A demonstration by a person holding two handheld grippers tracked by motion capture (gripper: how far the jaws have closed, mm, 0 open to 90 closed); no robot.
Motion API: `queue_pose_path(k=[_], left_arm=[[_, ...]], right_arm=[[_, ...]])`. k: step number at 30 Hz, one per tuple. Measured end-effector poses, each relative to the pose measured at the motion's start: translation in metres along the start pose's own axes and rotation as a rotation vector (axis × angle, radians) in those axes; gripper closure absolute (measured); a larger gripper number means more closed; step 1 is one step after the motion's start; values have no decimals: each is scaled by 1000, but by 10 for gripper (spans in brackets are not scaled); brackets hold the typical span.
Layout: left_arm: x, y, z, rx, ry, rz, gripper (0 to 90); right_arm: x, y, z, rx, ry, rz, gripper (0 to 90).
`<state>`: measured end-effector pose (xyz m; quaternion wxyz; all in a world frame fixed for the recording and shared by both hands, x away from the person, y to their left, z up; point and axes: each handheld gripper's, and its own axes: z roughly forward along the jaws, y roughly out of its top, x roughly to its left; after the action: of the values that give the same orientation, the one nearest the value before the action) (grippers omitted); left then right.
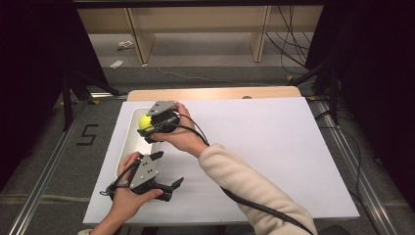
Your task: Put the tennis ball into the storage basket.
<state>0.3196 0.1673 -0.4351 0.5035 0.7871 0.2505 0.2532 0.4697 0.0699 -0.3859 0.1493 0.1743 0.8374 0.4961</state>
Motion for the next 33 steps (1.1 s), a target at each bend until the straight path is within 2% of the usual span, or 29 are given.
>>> queue_pose_path(k=[33], left_arm=[[0,0,0,-2,-4,2,0]], right_arm=[[0,11,14,6,13,-7,265]])
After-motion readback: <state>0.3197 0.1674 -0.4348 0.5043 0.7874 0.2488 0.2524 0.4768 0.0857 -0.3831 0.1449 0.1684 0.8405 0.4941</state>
